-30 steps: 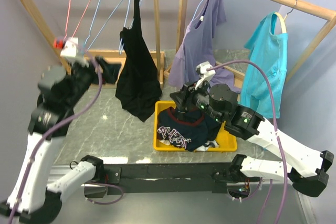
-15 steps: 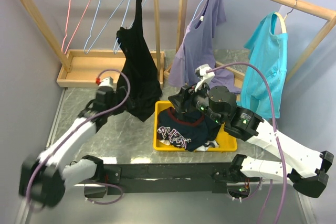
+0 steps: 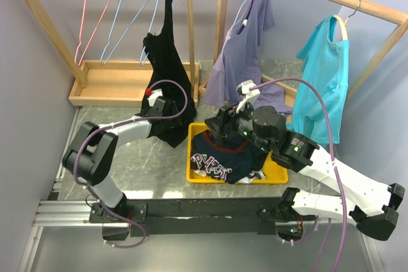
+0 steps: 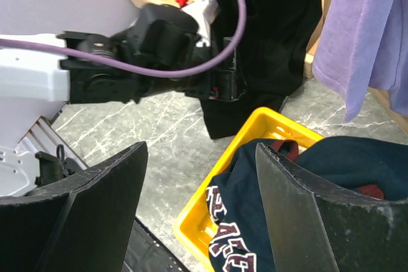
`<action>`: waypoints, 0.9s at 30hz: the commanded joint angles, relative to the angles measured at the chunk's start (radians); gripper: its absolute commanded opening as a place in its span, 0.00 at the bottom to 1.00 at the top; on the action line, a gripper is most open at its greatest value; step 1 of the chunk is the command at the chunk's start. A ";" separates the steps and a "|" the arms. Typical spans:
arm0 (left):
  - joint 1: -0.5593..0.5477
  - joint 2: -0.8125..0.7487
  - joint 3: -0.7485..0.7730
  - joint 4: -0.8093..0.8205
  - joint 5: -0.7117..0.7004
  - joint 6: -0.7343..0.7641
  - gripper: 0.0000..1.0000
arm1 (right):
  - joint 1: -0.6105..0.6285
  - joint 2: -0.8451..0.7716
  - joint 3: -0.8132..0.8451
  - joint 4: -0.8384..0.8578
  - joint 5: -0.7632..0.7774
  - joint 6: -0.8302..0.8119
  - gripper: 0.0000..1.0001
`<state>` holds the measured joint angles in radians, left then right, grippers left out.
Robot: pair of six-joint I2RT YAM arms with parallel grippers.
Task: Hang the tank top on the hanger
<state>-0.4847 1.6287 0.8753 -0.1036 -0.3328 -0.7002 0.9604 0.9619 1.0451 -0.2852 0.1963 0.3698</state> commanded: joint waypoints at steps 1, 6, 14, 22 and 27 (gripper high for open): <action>-0.028 0.068 0.069 0.045 -0.098 0.010 0.98 | 0.008 -0.023 0.004 0.032 0.012 0.007 0.76; -0.063 0.171 0.120 0.018 -0.149 0.007 0.48 | 0.008 -0.025 0.007 0.037 0.008 0.012 0.76; -0.052 0.067 0.205 -0.015 -0.230 0.039 0.01 | 0.014 -0.025 0.035 0.026 0.008 0.009 0.76; 0.041 0.036 0.407 0.067 -0.216 0.163 0.01 | 0.015 -0.003 0.062 0.031 0.009 0.006 0.76; 0.066 0.114 0.516 0.182 -0.238 0.218 0.01 | 0.015 0.014 0.093 0.014 0.023 -0.009 0.76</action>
<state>-0.4286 1.7012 1.3045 -0.0441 -0.5446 -0.5533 0.9688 0.9638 1.0702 -0.2848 0.1986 0.3763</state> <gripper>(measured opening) 0.028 0.758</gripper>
